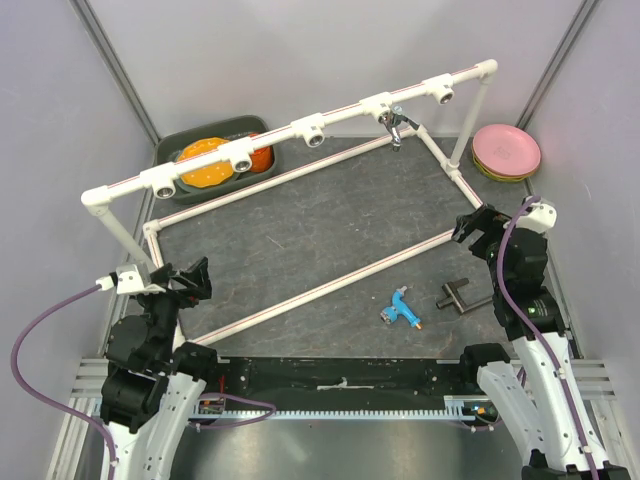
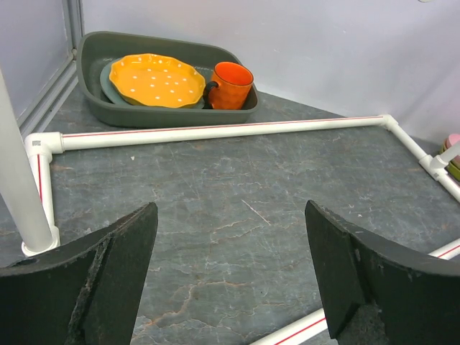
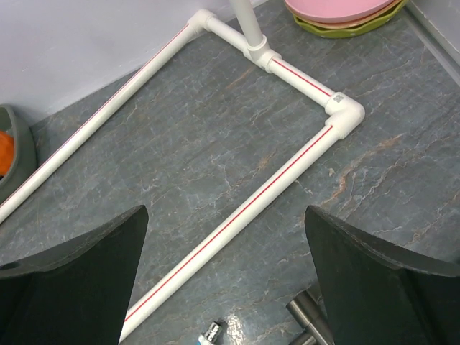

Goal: Install the water faucets

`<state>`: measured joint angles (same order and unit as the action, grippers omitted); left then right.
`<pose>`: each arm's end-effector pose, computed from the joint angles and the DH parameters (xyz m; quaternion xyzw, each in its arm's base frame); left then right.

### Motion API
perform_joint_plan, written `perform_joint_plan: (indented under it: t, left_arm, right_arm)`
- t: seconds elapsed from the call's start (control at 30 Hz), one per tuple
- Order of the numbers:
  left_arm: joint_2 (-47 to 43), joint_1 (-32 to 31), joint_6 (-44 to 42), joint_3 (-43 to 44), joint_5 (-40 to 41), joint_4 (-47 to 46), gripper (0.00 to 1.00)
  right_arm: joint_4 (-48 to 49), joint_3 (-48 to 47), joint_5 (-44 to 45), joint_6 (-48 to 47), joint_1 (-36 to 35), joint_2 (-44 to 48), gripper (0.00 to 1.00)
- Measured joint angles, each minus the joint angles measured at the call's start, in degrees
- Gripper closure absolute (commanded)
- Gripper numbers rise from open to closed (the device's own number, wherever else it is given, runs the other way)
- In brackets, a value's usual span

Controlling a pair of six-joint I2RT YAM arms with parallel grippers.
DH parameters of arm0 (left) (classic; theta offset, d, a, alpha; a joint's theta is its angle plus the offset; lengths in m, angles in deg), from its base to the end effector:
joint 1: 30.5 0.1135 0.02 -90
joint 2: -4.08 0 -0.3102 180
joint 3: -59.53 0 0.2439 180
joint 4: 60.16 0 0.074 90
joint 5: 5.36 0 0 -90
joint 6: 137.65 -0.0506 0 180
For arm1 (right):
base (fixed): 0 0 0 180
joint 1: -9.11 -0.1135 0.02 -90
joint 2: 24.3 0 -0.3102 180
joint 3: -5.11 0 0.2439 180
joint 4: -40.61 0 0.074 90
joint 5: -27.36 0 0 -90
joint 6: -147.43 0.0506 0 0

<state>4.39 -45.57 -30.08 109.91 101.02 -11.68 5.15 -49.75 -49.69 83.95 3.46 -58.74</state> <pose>-0.0071 0.0167 0.3056 -0.1172 0.6877 -0.1041 0.7089 0.1124 -0.0003 0.3420 0.2103 0.7630 0.0815 0.6057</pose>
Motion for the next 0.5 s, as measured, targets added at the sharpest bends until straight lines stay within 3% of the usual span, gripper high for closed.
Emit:
perform_joint_plan:
  t: [0.27, 0.5]
  left_arm:
    - [0.0, 0.0, 0.0, 0.0, -1.2, 0.0, 0.10]
    - [0.0, 0.0, 0.0, 0.0, -4.4, -0.1, 0.10]
  right_arm:
    - [-1.4, 0.0, -4.8, 0.0, 0.0, -2.8, 0.02]
    - [-6.1, -1.9, -13.0, -1.6, -0.4, -12.4, 0.02]
